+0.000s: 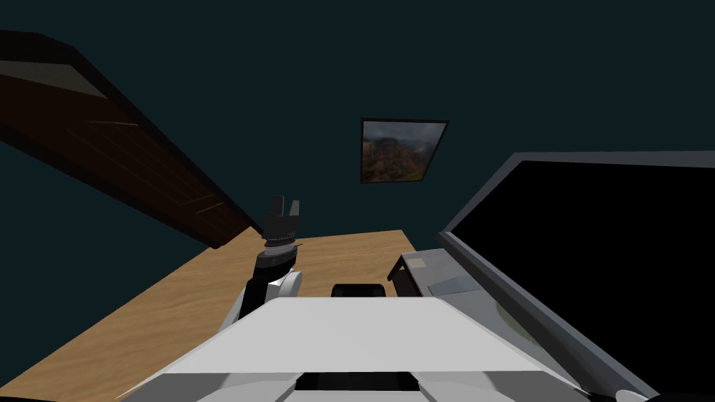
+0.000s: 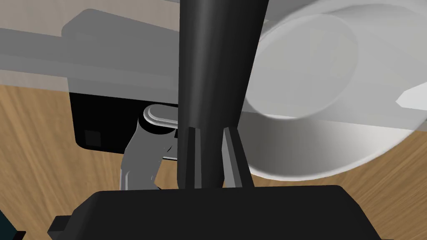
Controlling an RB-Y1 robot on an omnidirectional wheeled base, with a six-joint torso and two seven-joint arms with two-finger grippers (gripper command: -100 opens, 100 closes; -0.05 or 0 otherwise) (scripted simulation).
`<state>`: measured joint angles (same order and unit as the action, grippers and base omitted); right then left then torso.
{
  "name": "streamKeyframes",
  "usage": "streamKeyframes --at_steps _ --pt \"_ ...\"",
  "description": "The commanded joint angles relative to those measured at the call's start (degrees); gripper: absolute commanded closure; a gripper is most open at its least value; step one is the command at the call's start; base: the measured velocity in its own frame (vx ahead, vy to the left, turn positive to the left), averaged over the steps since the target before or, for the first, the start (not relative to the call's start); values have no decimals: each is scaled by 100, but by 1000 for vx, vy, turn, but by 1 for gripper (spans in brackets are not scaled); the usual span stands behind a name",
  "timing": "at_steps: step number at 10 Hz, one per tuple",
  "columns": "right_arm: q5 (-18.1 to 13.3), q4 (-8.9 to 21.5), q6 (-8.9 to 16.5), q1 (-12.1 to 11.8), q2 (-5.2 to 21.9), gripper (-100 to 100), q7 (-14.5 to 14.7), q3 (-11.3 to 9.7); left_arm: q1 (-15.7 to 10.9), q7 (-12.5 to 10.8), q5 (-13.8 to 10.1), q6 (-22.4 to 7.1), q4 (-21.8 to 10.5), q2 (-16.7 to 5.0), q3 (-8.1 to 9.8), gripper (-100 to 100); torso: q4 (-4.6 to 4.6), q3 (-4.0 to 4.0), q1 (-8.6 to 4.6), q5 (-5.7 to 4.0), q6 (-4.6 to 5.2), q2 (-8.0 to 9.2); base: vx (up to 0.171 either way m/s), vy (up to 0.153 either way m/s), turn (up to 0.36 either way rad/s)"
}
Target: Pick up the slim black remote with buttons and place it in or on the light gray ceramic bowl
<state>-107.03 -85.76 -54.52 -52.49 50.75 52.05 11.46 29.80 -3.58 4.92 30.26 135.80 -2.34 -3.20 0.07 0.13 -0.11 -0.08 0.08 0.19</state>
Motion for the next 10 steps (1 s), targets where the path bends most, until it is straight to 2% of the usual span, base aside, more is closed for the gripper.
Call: streamKeyframes --at_steps 1,8,10 --pt "171 -197 -74 -107 15 100 113 42 0 0 0 0 0 0 0 0 0 0 0 0 0 0 -92 -22 -195" --pt "1026 -841 -173 -301 -106 100 836 120 0 0 0 0 0 -1 1 0 -1 -7 -22 -3 2 -14 -81 -73 -205" --pt "1034 -841 -173 -313 -110 100 844 121 0 0 0 0 0 0 0 0 1 -5 -21 -4 0 -13 -38 -45 -84"
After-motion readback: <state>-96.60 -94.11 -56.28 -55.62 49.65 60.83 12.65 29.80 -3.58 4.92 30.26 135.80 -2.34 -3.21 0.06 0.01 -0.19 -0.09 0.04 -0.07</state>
